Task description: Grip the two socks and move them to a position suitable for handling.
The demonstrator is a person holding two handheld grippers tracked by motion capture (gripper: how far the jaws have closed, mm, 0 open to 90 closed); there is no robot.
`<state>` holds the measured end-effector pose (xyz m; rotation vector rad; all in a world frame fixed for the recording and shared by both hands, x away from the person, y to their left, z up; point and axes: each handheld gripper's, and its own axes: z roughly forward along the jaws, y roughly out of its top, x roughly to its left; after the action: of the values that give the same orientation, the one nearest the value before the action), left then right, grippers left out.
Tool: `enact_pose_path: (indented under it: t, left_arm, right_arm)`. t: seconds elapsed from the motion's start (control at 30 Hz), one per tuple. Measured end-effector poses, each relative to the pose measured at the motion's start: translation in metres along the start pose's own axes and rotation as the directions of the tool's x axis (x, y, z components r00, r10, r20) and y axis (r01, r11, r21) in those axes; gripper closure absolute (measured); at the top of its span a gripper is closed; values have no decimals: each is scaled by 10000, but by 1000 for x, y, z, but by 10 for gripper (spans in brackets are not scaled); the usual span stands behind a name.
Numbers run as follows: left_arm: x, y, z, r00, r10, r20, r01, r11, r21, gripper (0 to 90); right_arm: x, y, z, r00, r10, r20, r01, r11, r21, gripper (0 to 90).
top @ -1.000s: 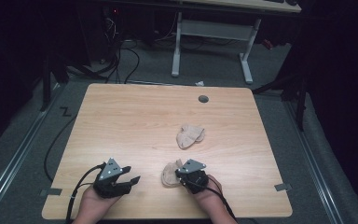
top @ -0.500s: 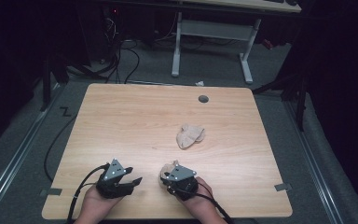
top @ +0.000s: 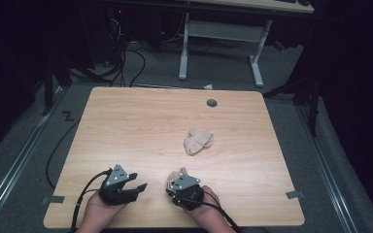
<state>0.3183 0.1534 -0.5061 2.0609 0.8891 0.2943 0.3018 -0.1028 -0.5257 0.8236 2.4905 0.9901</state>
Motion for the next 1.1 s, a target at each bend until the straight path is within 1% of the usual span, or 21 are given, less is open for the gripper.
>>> enact_pose_path:
  t: [0.03,0.07,0.1,0.13,0.17,0.2,0.27,0.33,0.37,0.4,0.47,0.53,0.6,0.73,0.77,0.83,0.9,0.93,0.97,1.03,1.1]
  left_arm:
    - [0,0,0,9999,-153,-74,153,9999,-7,456]
    - [0,0,0,9997,-245,-64,244,9997,-97,459]
    - [-2,1,-1,9997,-227,9,228,9996,-182,464]
    - [-3,1,-1,9999,-92,-43,91,9998,-182,466]
    - [-4,3,-1,9997,138,-180,-141,9998,-139,466]
    - [-4,5,-1,9995,206,-233,-209,9997,-120,465]
    - [-3,5,0,10000,33,-56,-34,9998,-198,464]
    - [-5,5,2,9999,115,-48,-115,9999,-99,464]
    - [-6,5,3,9998,168,-42,-168,9999,-25,465]
    - [-7,6,4,9999,149,-40,-149,9999,-25,465]
    - [-11,9,6,9999,122,120,-121,9999,-80,465]
    - [-18,13,8,9995,238,204,-236,9996,-135,469]
    - [-24,15,11,9988,312,378,-308,9995,-114,482]
    - [-37,22,22,9970,375,672,-389,9991,196,499]
    - [-41,25,24,9965,410,726,-423,9990,169,511]
    - [-46,31,32,9953,349,900,-359,9993,91,548]
    - [-53,33,41,9936,401,1056,-409,9991,61,626]
    - [-57,34,46,9933,458,1064,-470,9989,88,692]
    - [-59,36,49,9929,476,1093,-497,9986,163,749]
    - [-64,38,59,9934,610,972,-657,9968,462,807]
    - [-66,37,67,9927,850,854,-917,9928,777,849]
  right_arm:
    - [-1,0,0,10000,-7,70,7,10000,28,775]
    - [-2,1,-1,10000,20,72,-20,10000,-3,827]
    - [-2,1,-4,9999,96,56,-96,9999,-37,841]
    - [-3,1,-8,9999,41,125,-39,9998,-199,850]
    - [-4,1,-11,9998,43,192,-37,9994,-333,851]
    - [-7,2,-14,9995,280,109,-273,9980,-573,851]
    - [-11,3,-18,9985,539,94,-530,9956,-768,851]
    - [-14,2,-22,9972,722,204,-701,9933,-920,850]
    - [-14,2,-23,9966,804,176,-783,9920,-991,850]
    - [-15,2,-24,9964,810,242,-780,9915,-1043,850]
    - [-14,3,-27,9960,800,389,-750,9904,-1161,850]
    - [-14,4,-32,9945,900,528,-821,9871,-1376,851]
    - [-15,4,-37,9931,962,669,-844,9834,-1605,852]
    - [-19,2,-44,9898,1215,747,-1051,9755,-1934,852]
    - [-21,1,-46,9887,1335,683,-1174,9723,-2020,852]
    - [-23,-1,-48,9874,1408,716,-1229,9696,-2118,852]
    - [-26,-3,-48,9871,1474,627,-1310,9680,-2140,852]
    - [-28,-3,-48,9861,1560,565,-1403,9658,-2180,852]
    - [-31,-3,-49,9843,1688,517,-1534,9627,-2227,852]
    - [-34,-4,-49,9812,1894,375,-1758,9569,-2313,853]
    - [-36,-4,-49,9816,1860,442,-1711,9578,-2311,853]
